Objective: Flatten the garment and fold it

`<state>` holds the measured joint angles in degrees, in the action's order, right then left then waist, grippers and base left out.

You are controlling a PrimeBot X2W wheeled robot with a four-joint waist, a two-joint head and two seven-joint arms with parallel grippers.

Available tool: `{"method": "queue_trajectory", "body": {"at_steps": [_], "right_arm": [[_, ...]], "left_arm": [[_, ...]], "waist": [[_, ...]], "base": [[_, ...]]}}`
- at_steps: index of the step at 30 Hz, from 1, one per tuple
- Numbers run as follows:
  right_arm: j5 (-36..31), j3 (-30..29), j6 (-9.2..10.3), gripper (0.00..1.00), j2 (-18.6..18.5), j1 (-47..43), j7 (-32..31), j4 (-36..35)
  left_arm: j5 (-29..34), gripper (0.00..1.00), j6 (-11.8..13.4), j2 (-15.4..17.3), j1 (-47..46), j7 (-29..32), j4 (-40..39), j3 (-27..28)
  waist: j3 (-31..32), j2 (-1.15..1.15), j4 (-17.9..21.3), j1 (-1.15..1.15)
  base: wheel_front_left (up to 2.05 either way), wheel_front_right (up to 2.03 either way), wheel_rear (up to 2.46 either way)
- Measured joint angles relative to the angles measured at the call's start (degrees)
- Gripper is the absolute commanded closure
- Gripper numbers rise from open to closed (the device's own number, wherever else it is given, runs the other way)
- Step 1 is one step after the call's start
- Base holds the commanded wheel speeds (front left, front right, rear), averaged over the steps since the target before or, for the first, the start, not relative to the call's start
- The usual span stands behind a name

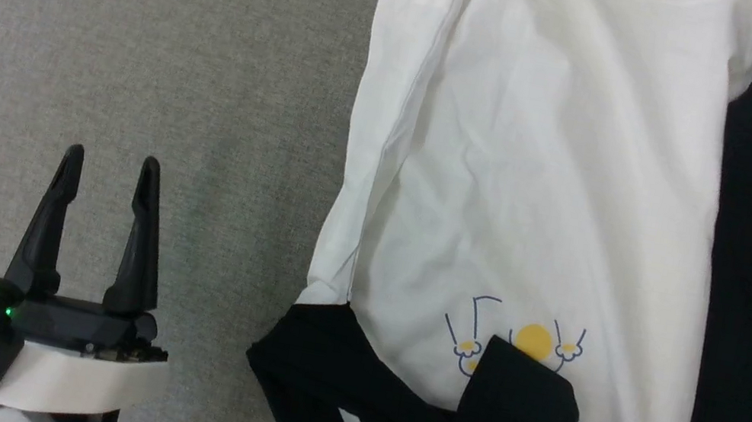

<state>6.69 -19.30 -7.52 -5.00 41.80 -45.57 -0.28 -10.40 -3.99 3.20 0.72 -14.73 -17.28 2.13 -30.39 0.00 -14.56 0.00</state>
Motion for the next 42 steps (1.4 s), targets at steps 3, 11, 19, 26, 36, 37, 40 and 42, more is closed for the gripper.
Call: {"method": "queue_trajectory", "body": {"at_steps": [3, 11, 19, 26, 36, 37, 40, 42], "right_arm": [[3.41, -1.58, 0.00, 1.00, 0.29, -4.00, 1.66, -2.79], [8.54, -12.91, 0.00, 1.00, 0.13, -15.56, 3.61, -9.78], [11.51, -25.19, 0.00, 1.00, 0.33, -25.21, 7.00, -10.17], [12.95, -32.76, 0.00, 1.00, 1.21, -31.58, 9.53, -9.09], [13.70, -36.43, 0.00, 1.00, -0.02, -35.59, 10.48, -8.18], [13.82, -35.86, 0.00, 1.00, -0.40, -35.91, 10.49, -8.36], [14.38, -33.14, 0.00, 1.00, -0.76, -36.23, 10.83, -9.36], [15.01, -30.07, 0.00, 1.00, -0.77, -36.21, 10.89, -10.35]], "left_arm": [[0.44, 0.00, 0.00, 0.13, 1.83, 0.00, 0.21, 1.03], [1.00, 0.00, 0.58, 1.36, 7.62, 0.70, -0.42, 3.21], [1.00, 0.00, 1.22, 2.07, 12.11, 3.16, -2.83, 4.09], [1.02, 0.00, 1.69, 2.38, 15.27, 5.14, -4.80, 4.12], [1.01, 0.00, 2.60, 2.40, 19.26, 7.01, -6.32, 4.17], [1.01, 0.00, 2.61, 2.40, 19.51, 7.16, -6.47, 4.17], [1.00, 0.00, 2.68, 2.40, 19.97, 7.23, -6.92, 4.16], [0.99, 0.00, 2.70, 2.40, 19.98, 7.26, -7.17, 4.09]], "waist": [[2.65, 0.00, 0.60, 0.00], [10.50, 0.00, 2.61, -0.01], [17.43, 0.00, 4.88, -0.02], [22.88, 0.00, 6.38, -0.02], [29.29, 0.00, 7.70, -0.01], [29.77, 0.00, 7.81, -0.01], [30.92, 0.00, 8.13, -0.01], [31.40, 0.00, 8.32, -0.01]], "base": [[0.00, 0.00, 0.00], [0.00, 0.00, 0.00], [0.00, 0.00, 0.00], [0.00, 0.00, 0.00], [0.00, 0.00, 0.00], [0.00, 0.00, 0.00], [0.00, 0.00, 0.00], [0.00, 0.00, 0.00]]}}
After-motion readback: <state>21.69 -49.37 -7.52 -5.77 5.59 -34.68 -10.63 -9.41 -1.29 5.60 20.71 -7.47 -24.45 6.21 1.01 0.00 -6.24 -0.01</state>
